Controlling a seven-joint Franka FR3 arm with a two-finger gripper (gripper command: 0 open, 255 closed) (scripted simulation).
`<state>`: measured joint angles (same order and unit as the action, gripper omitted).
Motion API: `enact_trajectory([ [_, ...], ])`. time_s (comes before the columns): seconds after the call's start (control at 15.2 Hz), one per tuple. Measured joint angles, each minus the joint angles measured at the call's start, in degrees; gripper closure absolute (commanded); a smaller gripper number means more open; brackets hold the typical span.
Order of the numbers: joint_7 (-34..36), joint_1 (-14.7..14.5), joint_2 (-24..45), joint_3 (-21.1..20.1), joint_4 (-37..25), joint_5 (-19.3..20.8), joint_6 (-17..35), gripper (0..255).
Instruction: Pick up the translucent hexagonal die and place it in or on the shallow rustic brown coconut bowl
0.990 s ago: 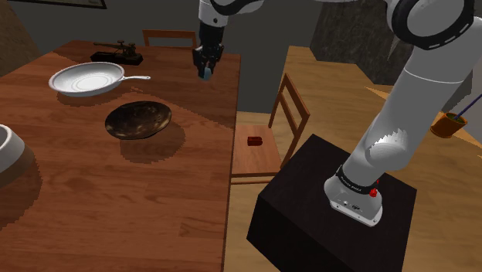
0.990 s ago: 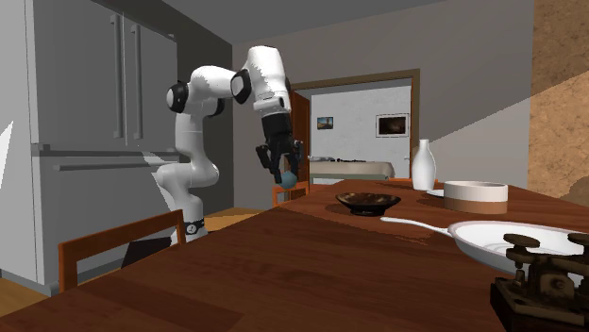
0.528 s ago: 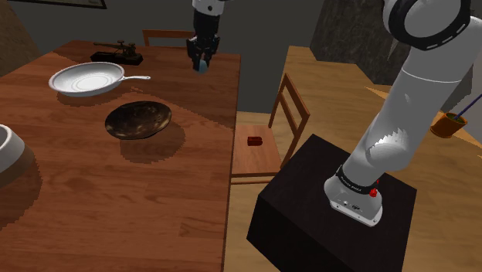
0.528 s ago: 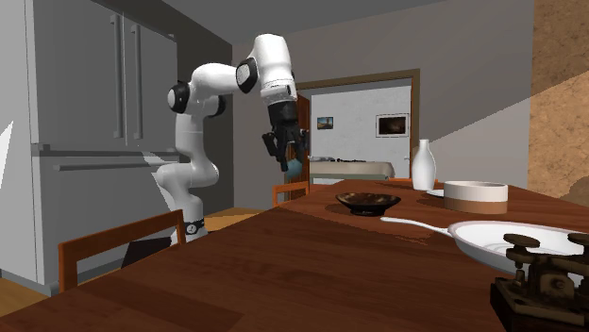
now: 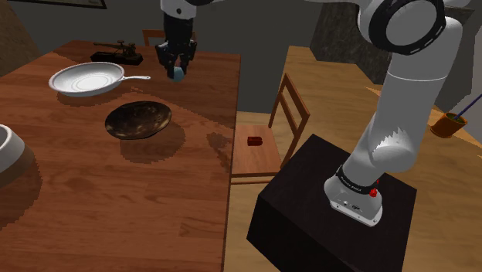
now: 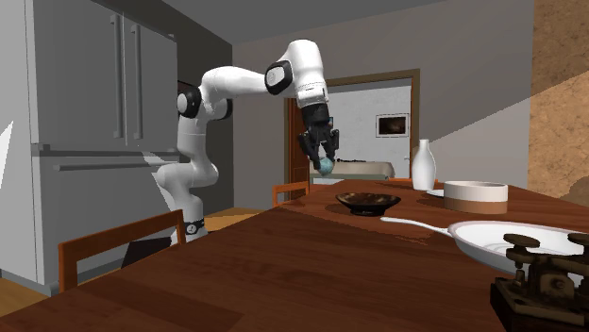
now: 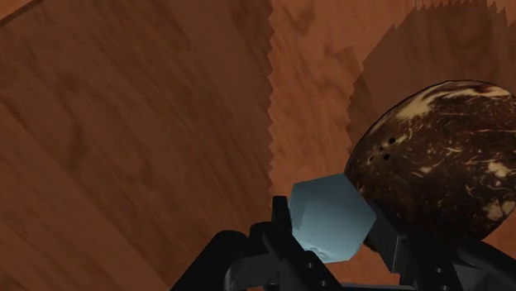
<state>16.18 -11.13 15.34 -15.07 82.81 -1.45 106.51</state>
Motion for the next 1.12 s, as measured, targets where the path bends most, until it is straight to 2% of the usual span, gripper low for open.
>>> enact_trajectory([
  [0.26, 5.2, -4.3, 6.2, -1.1, -8.7, 2.8, -2.2, 255],
  [0.59, 11.1, -11.3, 17.3, -1.6, -25.6, 6.7, -8.0, 255],
  [0.66, 12.0, -13.4, 21.0, -1.4, -31.9, 7.7, -10.4, 255],
  [0.73, 12.5, -14.1, 22.3, -1.3, -33.5, 8.0, -10.9, 255],
  [1.12, 13.2, -13.6, 20.6, -1.5, -26.5, 7.8, -5.6, 255],
])
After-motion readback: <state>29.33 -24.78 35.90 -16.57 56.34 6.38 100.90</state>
